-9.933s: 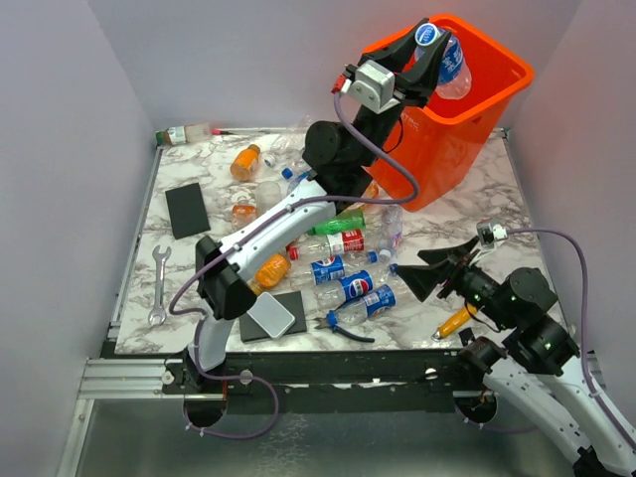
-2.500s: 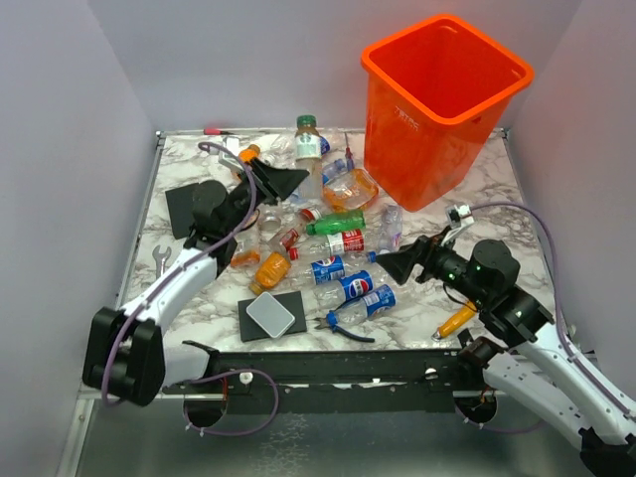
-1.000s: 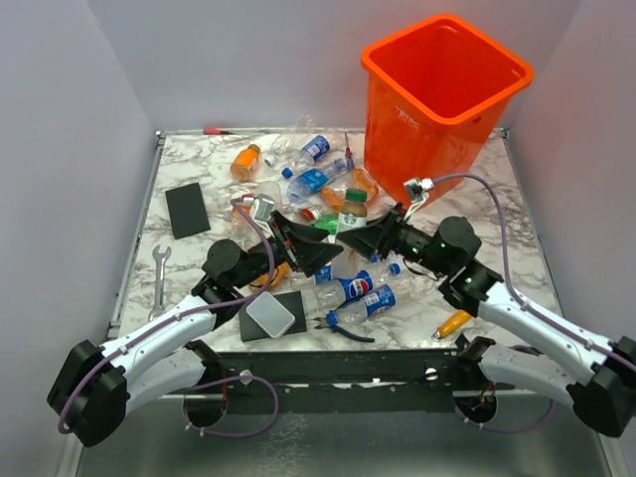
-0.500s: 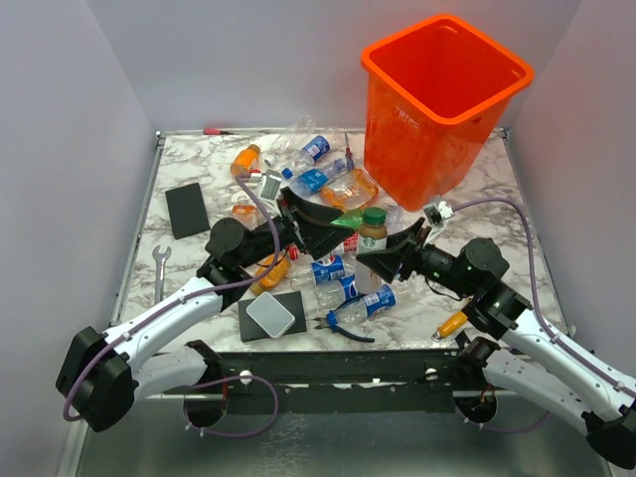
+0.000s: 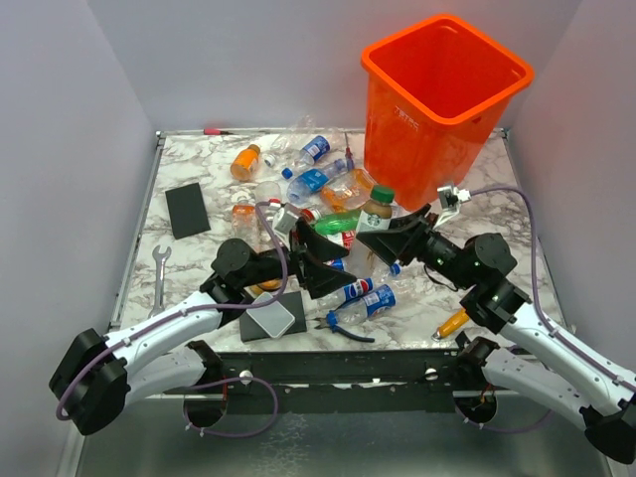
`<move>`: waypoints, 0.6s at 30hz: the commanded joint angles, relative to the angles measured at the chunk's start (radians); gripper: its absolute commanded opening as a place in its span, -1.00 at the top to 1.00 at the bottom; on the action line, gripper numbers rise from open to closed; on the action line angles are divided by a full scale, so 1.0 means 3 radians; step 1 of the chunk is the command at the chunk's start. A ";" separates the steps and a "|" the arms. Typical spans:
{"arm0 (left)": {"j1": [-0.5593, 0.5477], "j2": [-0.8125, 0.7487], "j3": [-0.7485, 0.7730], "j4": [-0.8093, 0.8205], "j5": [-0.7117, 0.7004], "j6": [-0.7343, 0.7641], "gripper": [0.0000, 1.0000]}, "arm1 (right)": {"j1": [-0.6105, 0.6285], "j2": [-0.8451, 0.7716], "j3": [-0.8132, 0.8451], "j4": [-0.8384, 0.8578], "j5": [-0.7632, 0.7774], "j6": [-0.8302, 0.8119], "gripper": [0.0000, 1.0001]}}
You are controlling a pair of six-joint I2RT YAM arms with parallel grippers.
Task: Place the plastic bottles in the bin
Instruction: Place the plastic bottle in the trash bin.
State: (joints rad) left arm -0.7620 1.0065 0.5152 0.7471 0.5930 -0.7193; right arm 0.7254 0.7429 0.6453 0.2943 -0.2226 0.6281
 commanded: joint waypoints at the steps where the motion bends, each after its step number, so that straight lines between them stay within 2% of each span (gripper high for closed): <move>1: -0.0064 0.0142 0.0185 0.0117 0.0171 0.0193 -0.98 | 0.0012 0.0135 0.0140 0.0415 -0.0265 0.0222 0.23; 9: -0.0108 0.0495 0.0443 0.0121 0.0067 0.0371 -0.98 | 0.0015 0.0205 0.0153 0.0372 -0.0305 0.0257 0.21; 10: -0.0109 0.0537 0.0445 0.0119 0.0055 0.0431 -0.90 | 0.0016 0.0199 0.0138 0.0366 -0.0273 0.0256 0.20; 13: -0.0111 0.0655 0.0403 0.0122 0.0040 0.0469 -0.39 | 0.0011 0.0229 0.0154 0.0303 -0.0288 0.0241 0.13; 14: -0.0109 0.0674 0.0393 0.0122 0.0045 0.0447 -0.20 | 0.0012 0.0253 0.0186 0.0250 -0.0336 0.0234 0.02; 15: -0.0109 0.0682 0.0383 0.0122 0.0039 0.0431 -0.04 | 0.0014 0.0288 0.0235 0.0161 -0.0351 0.0226 -0.21; 16: -0.0113 0.0672 0.0369 0.0130 0.0020 0.0432 0.09 | 0.0012 0.0319 0.0303 0.0042 -0.0350 0.0210 -0.47; 18: -0.0109 0.0602 0.0314 0.0128 -0.0077 0.0466 0.28 | 0.0016 0.0326 0.0476 -0.0345 -0.0204 0.0157 -0.78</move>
State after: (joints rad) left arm -0.8013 1.1919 0.6277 0.7898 0.6205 -0.6231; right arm 0.7204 0.8364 0.6849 0.3222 -0.2855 0.6815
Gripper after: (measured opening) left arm 0.481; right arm 0.781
